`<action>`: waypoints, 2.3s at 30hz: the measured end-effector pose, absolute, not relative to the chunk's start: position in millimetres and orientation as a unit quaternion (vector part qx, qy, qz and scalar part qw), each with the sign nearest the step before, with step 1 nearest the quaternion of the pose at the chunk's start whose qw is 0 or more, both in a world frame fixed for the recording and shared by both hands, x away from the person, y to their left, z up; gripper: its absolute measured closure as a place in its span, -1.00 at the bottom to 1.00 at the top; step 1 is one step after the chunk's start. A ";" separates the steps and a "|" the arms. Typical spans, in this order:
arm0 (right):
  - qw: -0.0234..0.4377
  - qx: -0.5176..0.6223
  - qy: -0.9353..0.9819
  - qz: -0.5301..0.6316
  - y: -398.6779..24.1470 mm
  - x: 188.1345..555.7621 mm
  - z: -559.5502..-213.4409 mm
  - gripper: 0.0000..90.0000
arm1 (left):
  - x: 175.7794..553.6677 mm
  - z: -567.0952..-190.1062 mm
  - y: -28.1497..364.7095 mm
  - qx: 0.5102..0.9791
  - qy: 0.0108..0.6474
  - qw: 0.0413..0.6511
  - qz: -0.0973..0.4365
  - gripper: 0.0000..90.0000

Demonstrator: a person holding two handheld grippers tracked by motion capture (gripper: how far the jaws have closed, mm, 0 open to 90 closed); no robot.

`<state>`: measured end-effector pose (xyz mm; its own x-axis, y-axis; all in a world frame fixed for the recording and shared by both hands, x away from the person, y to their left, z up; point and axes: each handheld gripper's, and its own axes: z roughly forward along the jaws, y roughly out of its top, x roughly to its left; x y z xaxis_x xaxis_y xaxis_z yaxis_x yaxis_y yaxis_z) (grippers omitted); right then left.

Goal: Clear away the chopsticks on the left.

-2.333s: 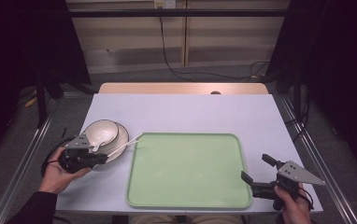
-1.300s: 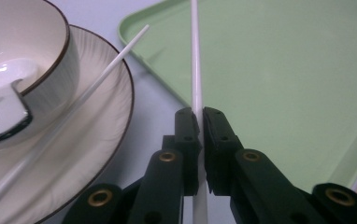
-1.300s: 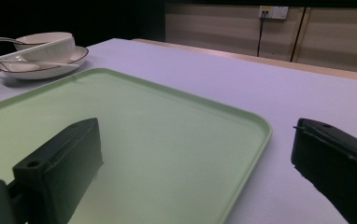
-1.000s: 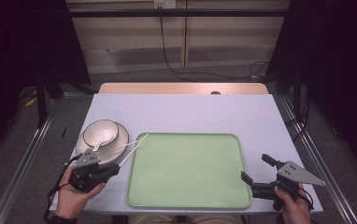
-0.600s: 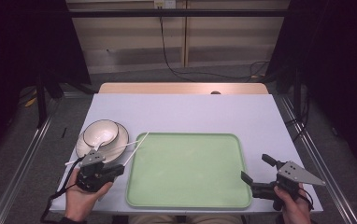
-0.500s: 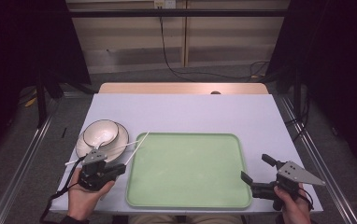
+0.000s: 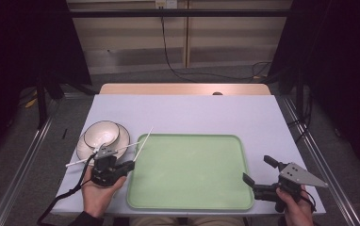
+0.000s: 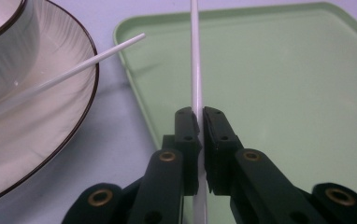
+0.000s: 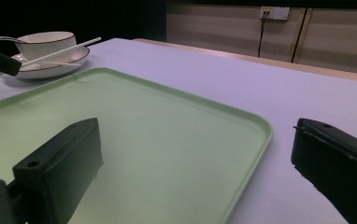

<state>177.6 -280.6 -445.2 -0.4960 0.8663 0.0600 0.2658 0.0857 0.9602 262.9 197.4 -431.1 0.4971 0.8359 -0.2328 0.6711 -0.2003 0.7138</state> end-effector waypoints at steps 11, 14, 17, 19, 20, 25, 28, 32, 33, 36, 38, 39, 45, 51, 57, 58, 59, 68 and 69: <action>0.283 0.413 0.682 0.533 -280.7 176.5 -445.2 -0.97 | 272.9 -443.0 170.0 0.748 0.528 0.391 0.095 0.89; 0.281 0.413 0.683 0.533 -281.1 176.5 -445.3 -0.97 | 271.8 -445.5 169.5 0.745 0.535 0.387 0.098 0.89; 0.281 0.413 0.683 0.533 -280.3 176.4 -445.3 -0.97 | 271.8 -449.3 172.5 0.739 0.546 0.384 0.092 0.89; 0.280 0.411 0.685 0.533 -280.1 176.4 -445.2 -0.97 | 272.0 -452.1 174.0 0.740 0.549 0.378 0.088 0.89; 0.281 0.410 0.685 0.533 -280.4 176.5 -445.1 -0.97 | 271.6 -453.2 173.5 0.740 0.551 0.376 0.088 0.89; 0.282 0.413 0.684 0.532 -280.3 176.6 -445.3 -0.97 | 273.9 -459.3 170.0 0.743 0.557 0.363 0.077 0.89; 0.280 0.412 0.685 0.532 -280.1 176.4 -445.4 -0.97 | 274.1 -462.5 167.6 0.744 0.560 0.356 0.075 0.89; 0.279 0.409 0.686 0.533 -279.4 176.2 -445.4 -0.97 | 273.8 -466.7 165.4 0.749 0.559 0.346 0.074 0.89; 0.278 0.409 0.687 0.533 -279.7 176.0 -445.3 -0.97 | 273.8 -466.6 165.3 0.749 0.560 0.346 0.075 0.89; 0.277 0.410 0.687 0.533 -279.8 176.3 -445.5 -0.97 | 274.1 -467.2 165.3 0.751 0.557 0.347 0.078 0.88; 0.277 0.409 0.687 0.533 -279.6 176.3 -445.3 -0.97 | 272.9 -467.5 164.4 0.753 0.553 0.346 0.085 0.88; 0.278 0.410 0.686 0.532 -279.5 176.2 -445.3 -0.97 | 272.4 -467.7 163.6 0.755 0.550 0.346 0.088 0.87; 0.278 0.409 0.687 0.532 -279.4 176.4 -445.7 -0.97 | 271.7 -467.9 162.9 0.757 0.547 0.346 0.092 0.87; 0.278 0.408 0.687 0.533 -279.4 176.3 -445.6 -0.97 | 269.7 -467.5 161.4 0.758 0.547 0.342 0.099 0.86; 0.277 0.408 0.687 0.533 -279.6 176.3 -445.5 -0.97 | 270.3 -467.3 162.1 0.760 0.543 0.345 0.093 0.82; 0.278 0.408 0.687 0.533 -279.4 176.3 -445.5 -0.97 | 270.7 -467.3 163.1 0.762 0.540 0.347 0.089 0.78; 0.278 0.409 0.686 0.533 -279.1 176.3 -445.5 -0.97 | 270.7 -467.5 163.3 0.760 0.540 0.351 0.086 0.74; 0.276 0.410 0.685 0.536 -279.5 176.3 -445.4 -0.97 | 271.8 -465.1 170.7 0.755 0.520 0.390 0.082 0.48; 0.275 0.410 0.685 0.536 -279.4 176.3 -445.3 -0.97 | 272.0 -464.9 171.4 0.760 0.515 0.389 0.084 0.42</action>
